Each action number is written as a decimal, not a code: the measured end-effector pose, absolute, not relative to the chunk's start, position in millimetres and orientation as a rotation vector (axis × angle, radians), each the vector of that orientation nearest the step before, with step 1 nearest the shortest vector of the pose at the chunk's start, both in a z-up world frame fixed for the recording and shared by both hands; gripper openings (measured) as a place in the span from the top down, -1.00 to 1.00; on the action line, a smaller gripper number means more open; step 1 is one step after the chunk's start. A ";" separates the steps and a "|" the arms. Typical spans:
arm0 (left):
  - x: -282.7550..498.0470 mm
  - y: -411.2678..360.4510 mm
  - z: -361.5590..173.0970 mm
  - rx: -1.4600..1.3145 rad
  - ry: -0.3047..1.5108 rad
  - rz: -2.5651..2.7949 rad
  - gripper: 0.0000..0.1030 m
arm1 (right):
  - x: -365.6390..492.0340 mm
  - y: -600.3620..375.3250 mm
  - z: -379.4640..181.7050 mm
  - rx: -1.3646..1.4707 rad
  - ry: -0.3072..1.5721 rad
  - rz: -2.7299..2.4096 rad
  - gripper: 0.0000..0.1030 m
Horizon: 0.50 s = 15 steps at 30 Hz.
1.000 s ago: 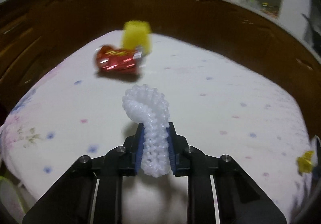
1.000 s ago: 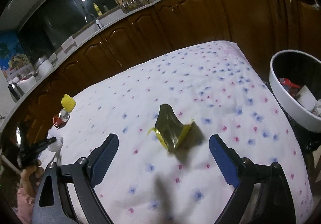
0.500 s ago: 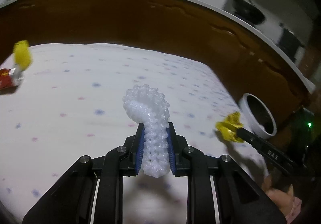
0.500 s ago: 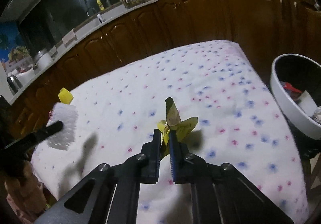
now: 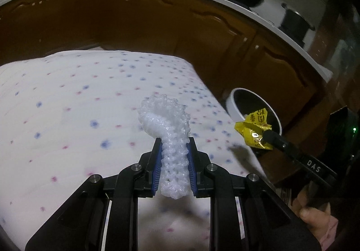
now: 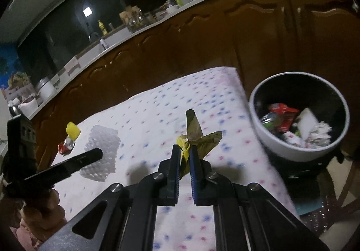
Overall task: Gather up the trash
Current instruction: 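Carry the foam net and yellow wrapper over the white bin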
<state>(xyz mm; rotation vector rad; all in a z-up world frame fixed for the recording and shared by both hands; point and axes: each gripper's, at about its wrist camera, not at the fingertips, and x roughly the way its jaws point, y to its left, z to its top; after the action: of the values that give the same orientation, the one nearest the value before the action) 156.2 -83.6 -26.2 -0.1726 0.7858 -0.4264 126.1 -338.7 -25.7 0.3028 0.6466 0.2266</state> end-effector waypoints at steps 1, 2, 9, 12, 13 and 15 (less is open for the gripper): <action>157.3 -90.8 -25.0 -0.164 0.786 -0.438 0.63 | 124.5 -342.6 -25.2 0.306 0.643 0.221 0.85; 158.5 -98.2 -23.7 -0.155 0.786 -0.449 0.63 | 122.5 -348.2 -24.2 0.308 0.637 0.206 0.85; 168.2 -146.0 -17.0 -0.101 0.791 -0.523 0.63 | 112.8 -385.0 -21.8 0.330 0.616 0.145 0.85; 173.4 -167.1 -14.0 -0.079 0.793 -0.553 0.63 | 109.8 -399.8 -19.8 0.335 0.606 0.122 0.85; 175.1 -173.8 -13.6 -0.071 0.794 -0.563 0.63 | 109.0 -405.8 -18.6 0.340 0.601 0.113 0.85; 178.6 -185.2 -13.1 -0.063 0.799 -0.579 0.63 | 107.7 -416.0 -17.3 0.346 0.594 0.096 0.85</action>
<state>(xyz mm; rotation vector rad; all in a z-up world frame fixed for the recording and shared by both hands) 178.6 -185.2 -13.1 -0.0629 0.7988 -0.5789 107.7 -416.0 -17.3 0.3457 0.5936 0.0964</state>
